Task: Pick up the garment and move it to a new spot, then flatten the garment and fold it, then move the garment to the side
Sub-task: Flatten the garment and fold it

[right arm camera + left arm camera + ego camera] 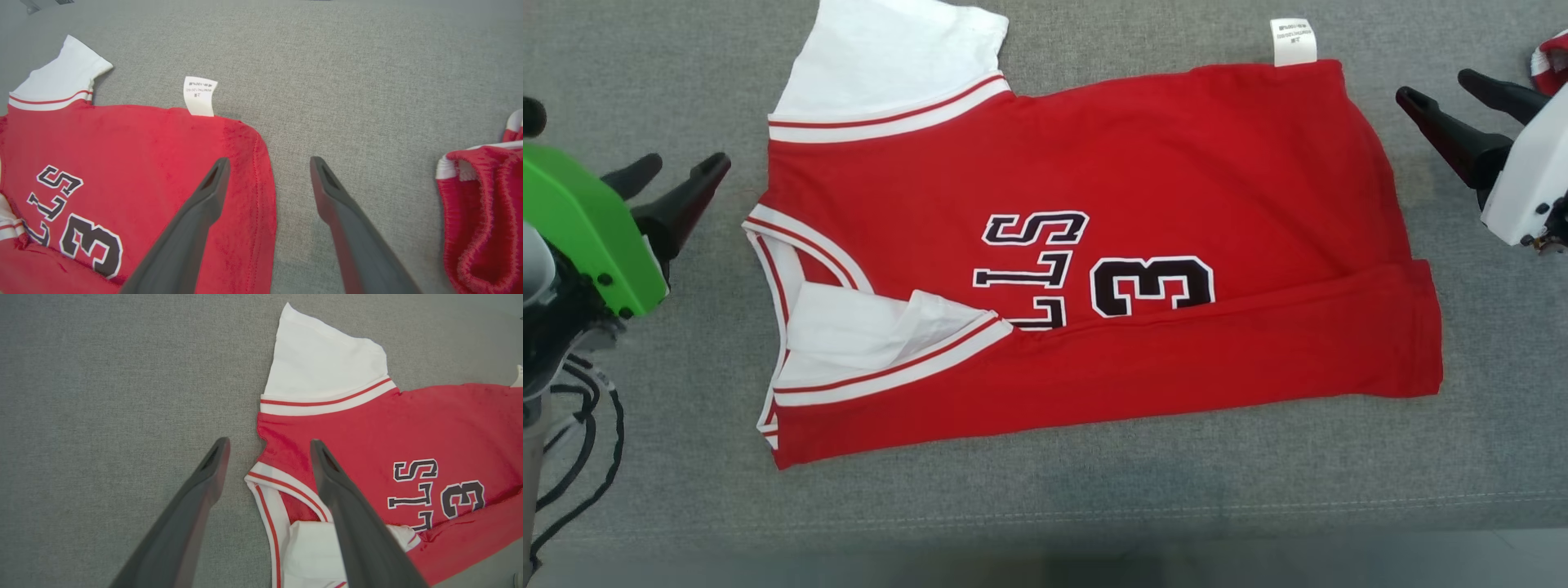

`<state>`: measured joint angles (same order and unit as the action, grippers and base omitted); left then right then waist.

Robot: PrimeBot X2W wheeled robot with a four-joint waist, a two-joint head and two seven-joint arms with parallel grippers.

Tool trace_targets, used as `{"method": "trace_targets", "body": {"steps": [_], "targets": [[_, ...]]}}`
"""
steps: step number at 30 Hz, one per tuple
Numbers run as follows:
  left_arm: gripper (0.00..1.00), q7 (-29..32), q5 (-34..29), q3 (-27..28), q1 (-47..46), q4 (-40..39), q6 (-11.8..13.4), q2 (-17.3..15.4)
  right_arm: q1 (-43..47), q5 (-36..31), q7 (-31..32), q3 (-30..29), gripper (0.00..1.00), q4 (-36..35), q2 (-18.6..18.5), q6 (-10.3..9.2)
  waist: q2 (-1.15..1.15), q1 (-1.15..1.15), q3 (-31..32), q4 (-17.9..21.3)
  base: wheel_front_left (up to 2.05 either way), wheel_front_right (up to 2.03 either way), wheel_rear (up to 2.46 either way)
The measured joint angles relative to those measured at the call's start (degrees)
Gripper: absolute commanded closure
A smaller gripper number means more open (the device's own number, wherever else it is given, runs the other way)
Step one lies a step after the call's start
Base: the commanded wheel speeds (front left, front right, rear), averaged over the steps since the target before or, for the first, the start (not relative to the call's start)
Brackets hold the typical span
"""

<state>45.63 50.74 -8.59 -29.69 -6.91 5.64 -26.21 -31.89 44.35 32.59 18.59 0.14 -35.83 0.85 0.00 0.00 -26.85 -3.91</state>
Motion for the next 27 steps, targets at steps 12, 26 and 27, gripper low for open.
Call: {"method": "trace_targets", "body": {"steps": [12,26,27], "targets": [[0.0,0.7,-4.15,-4.56,-12.47,8.01,0.01,3.68,-8.47,-3.64,0.81,4.69,0.0,9.03,5.12,0.23,0.0,0.0,-6.82,-0.34,0.0,0.0,0.0],[0.0,-2.88,-7.26,-4.85,-20.22,17.16,0.01,5.5,-16.24,-5.98,-0.38,9.35,0.0,15.48,10.7,2.99,0.0,0.0,-8.32,0.4,0.0,0.0,0.0],[0.0,-3.26,-7.58,-4.89,-20.31,17.98,0.01,5.67,-16.42,-6.15,-0.77,9.62,0.0,15.97,10.99,3.26,0.0,0.0,-8.27,0.62,0.0,0.0,0.0]]}}
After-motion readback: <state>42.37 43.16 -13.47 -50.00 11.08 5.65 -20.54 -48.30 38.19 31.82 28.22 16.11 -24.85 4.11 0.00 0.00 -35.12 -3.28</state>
